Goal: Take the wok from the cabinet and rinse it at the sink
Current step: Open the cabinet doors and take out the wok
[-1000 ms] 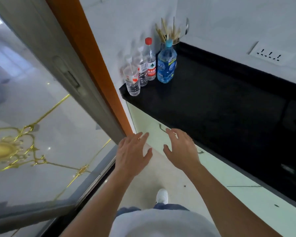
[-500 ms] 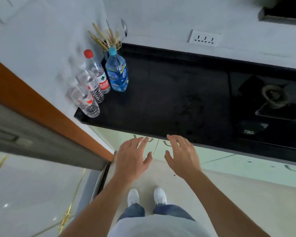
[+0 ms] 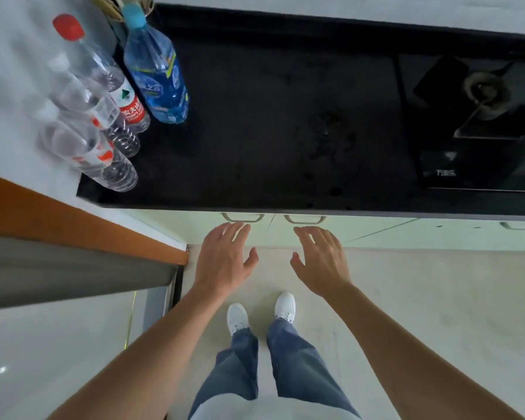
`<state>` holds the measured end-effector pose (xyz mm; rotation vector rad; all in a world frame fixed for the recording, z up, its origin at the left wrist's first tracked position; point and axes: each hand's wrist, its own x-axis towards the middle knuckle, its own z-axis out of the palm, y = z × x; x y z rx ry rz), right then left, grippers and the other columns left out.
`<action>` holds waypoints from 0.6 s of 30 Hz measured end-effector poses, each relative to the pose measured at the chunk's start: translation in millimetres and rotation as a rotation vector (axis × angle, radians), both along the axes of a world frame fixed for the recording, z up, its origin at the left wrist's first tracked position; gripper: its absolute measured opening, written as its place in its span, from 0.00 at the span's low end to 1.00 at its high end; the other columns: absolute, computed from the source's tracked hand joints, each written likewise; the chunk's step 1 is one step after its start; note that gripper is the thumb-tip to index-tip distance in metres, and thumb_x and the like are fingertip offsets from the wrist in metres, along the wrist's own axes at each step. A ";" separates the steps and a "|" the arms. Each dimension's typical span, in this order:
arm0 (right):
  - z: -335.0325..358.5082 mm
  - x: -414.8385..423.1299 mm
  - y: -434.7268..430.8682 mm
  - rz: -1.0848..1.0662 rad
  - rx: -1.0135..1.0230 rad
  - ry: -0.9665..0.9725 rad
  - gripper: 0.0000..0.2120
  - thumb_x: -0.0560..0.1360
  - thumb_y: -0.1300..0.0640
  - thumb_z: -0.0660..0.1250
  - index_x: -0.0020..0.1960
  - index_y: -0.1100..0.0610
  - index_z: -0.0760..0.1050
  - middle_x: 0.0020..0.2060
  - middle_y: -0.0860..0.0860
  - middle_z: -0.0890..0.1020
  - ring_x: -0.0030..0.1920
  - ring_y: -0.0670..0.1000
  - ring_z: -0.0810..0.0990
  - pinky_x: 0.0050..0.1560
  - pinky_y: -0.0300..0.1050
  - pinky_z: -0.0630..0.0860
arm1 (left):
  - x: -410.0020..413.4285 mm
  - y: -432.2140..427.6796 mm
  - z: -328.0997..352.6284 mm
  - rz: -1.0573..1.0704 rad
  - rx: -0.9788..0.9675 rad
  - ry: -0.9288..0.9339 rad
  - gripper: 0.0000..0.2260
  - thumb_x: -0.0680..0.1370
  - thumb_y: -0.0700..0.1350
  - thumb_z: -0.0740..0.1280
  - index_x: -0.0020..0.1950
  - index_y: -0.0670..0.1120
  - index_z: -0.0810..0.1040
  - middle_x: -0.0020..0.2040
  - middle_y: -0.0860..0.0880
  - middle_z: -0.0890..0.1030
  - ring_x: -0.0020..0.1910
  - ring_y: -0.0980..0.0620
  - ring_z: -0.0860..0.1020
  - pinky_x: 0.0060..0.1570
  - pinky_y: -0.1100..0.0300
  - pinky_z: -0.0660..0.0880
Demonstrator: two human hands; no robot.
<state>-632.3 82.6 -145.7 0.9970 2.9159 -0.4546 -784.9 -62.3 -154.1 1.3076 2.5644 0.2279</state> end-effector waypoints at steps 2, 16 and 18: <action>-18.8 -7.7 3.3 0.010 -0.002 -0.003 0.24 0.69 0.56 0.76 0.64 0.60 0.78 0.59 0.60 0.82 0.59 0.62 0.81 0.62 0.59 0.77 | -2.2 7.8 -16.9 -0.020 -0.007 -0.007 0.25 0.78 0.57 0.61 0.72 0.48 0.71 0.71 0.48 0.75 0.71 0.47 0.71 0.71 0.51 0.66; -110.1 -25.2 20.5 -0.041 0.067 0.111 0.27 0.70 0.61 0.72 0.67 0.68 0.73 0.60 0.65 0.80 0.61 0.66 0.79 0.69 0.62 0.72 | -9.8 29.9 -87.3 -0.115 -0.025 0.036 0.30 0.77 0.54 0.65 0.75 0.41 0.64 0.72 0.42 0.72 0.72 0.44 0.70 0.72 0.50 0.65; -114.1 -23.9 18.9 -0.053 0.063 0.162 0.25 0.70 0.61 0.72 0.65 0.68 0.74 0.57 0.65 0.81 0.58 0.66 0.80 0.64 0.63 0.76 | -6.3 27.3 -90.1 -0.112 -0.011 0.058 0.30 0.76 0.53 0.66 0.75 0.40 0.66 0.71 0.42 0.73 0.71 0.43 0.70 0.71 0.50 0.66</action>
